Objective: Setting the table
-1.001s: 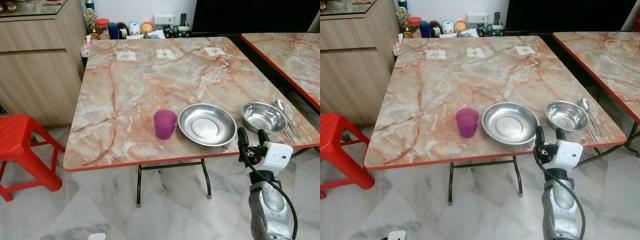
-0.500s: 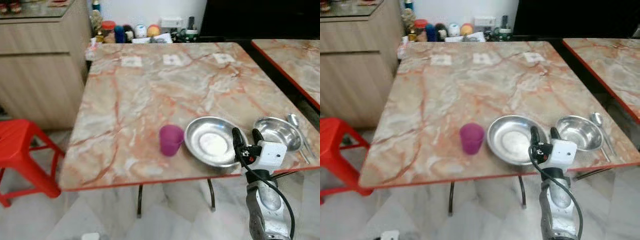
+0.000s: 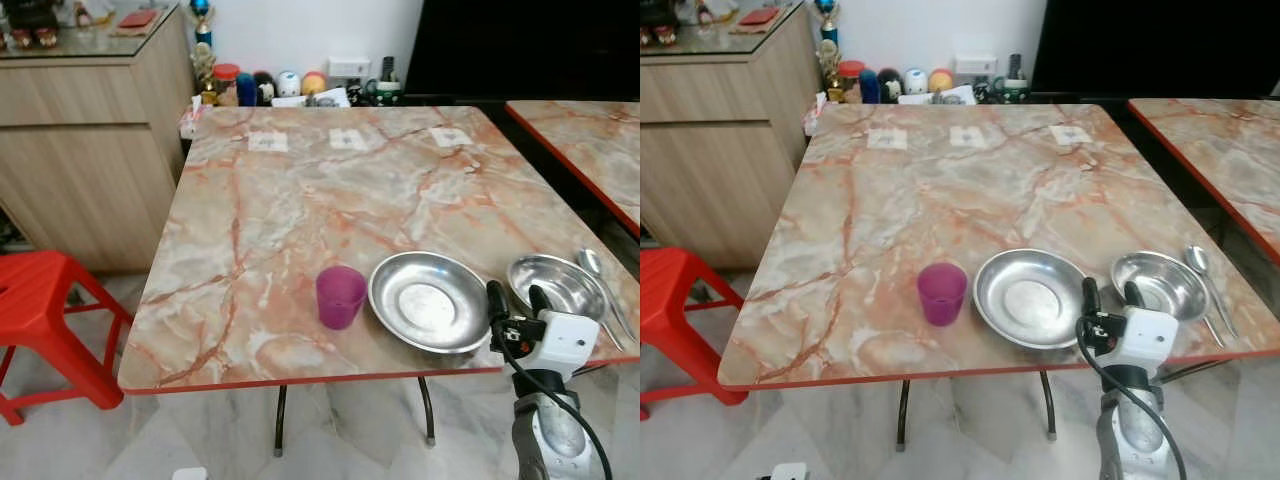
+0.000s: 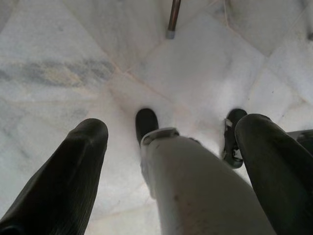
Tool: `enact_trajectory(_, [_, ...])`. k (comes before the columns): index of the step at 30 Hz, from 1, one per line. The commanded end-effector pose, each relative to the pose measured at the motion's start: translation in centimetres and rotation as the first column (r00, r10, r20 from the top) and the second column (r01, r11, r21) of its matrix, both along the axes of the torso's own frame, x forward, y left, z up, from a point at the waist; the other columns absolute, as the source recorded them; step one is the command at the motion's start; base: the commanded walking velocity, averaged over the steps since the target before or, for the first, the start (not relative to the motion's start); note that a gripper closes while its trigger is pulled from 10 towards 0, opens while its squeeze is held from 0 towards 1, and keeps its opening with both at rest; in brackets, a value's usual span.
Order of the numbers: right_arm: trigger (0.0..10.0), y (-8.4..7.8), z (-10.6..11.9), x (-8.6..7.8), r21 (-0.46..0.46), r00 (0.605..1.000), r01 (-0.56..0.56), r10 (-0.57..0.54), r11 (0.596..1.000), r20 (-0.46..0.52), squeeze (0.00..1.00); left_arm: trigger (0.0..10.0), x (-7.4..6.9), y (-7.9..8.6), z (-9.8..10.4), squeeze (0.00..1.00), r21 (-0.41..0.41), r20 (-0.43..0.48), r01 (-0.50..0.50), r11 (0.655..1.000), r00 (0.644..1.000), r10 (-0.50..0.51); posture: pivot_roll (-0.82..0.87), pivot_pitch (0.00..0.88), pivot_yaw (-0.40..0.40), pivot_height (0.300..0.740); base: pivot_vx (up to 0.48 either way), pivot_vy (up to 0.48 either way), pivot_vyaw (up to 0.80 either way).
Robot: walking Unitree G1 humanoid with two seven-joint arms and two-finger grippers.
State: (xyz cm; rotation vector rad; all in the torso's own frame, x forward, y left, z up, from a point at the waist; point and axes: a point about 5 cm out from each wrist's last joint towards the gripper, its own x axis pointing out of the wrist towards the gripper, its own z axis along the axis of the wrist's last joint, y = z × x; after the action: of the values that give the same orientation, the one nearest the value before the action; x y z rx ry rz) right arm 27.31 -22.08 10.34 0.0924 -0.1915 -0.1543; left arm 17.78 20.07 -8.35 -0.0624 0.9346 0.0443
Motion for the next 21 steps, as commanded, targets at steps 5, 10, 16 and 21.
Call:
enact_trajectory(5, [10.0, -0.4, -0.2, -0.1, 0.088, 0.998, -0.005, 0.010, 0.996, -0.058, 0.00, 10.0, -0.9, -0.2, -0.5, 0.00, -0.001, -0.030, 0.018, 1.000, 0.999, -0.018, 0.01, 0.103, -0.061, 0.740, 0.000, 0.000, 0.00])
enact_trajectory(10, [10.0, -0.7, -1.1, 0.5, 0.198, 0.992, 0.037, -0.011, 0.979, -0.129, 0.00, 10.0, -0.9, -0.4, -0.5, 0.00, -0.001, -0.032, 0.036, 0.999, 0.999, -0.036, 0.01, 0.100, -0.060, 0.740, 0.000, 0.000, 0.00])
enact_trajectory(16, [10.0, 0.0, -1.1, 1.0, 0.243, 0.988, 0.004, 0.033, 0.970, -0.149, 0.00, 10.0, -0.9, -0.5, -0.5, 0.00, 0.001, -0.032, 0.040, 0.999, 0.999, -0.040, 0.01, 0.090, -0.061, 0.740, 0.000, 0.000, 0.00])
enact_trajectory(21, [10.0, -0.3, -1.5, 1.1, 0.333, 0.985, 0.017, 0.041, 0.943, -0.167, 0.00, 10.0, -1.0, -0.5, -0.6, 0.00, 0.008, -0.038, 0.053, 0.999, 0.998, -0.052, 0.01, 0.084, -0.057, 0.740, 0.000, 0.000, 0.00])
